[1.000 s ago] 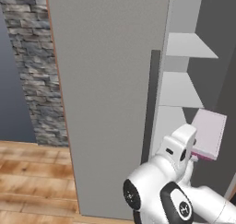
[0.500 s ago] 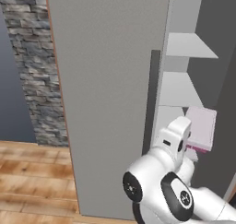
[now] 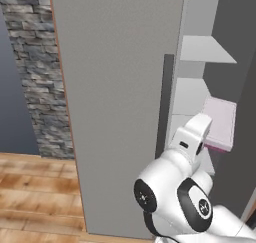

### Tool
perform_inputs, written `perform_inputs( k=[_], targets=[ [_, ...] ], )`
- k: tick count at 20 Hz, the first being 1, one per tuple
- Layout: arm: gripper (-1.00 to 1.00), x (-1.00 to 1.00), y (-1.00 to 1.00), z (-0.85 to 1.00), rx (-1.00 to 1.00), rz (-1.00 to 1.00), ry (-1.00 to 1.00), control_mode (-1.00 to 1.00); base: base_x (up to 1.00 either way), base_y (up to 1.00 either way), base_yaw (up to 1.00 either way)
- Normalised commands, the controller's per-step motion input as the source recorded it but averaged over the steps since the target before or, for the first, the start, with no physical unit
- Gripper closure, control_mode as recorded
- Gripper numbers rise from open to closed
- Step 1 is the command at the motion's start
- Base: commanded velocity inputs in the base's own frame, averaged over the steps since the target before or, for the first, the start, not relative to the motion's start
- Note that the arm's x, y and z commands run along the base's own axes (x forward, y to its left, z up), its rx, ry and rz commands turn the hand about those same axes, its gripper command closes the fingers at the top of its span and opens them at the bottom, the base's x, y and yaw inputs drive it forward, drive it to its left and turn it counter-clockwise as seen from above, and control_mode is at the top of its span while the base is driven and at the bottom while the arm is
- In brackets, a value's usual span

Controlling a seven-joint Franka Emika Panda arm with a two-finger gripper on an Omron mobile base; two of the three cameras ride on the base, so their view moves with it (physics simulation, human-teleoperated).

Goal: The ice cube tray has been filled with water. Take the tray and place it in the freezer to make ice. Close the freezer door after placing the tray.

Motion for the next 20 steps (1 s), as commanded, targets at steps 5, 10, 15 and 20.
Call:
perform_inputs(
  k=[5, 10, 15, 20],
  targets=[
    [1.00, 0.00, -0.17, 0.42, 0.00, 0.03, -0.11, -1.00, 0.00, 0.00, 0.00],
    [1.00, 0.00, -0.20, 0.36, 0.00, 0.02, -0.06, -1.00, 0.00, 0.00, 0.00],
    [1.00, 0.00, -0.24, 0.27, 0.00, 0.01, -0.07, -1.00, 0.00, 0.00, 0.00],
    [1.00, 0.00, -0.28, 0.15, 0.00, 0.00, -0.10, -1.00, 0.00, 0.00, 0.00]
  ],
)
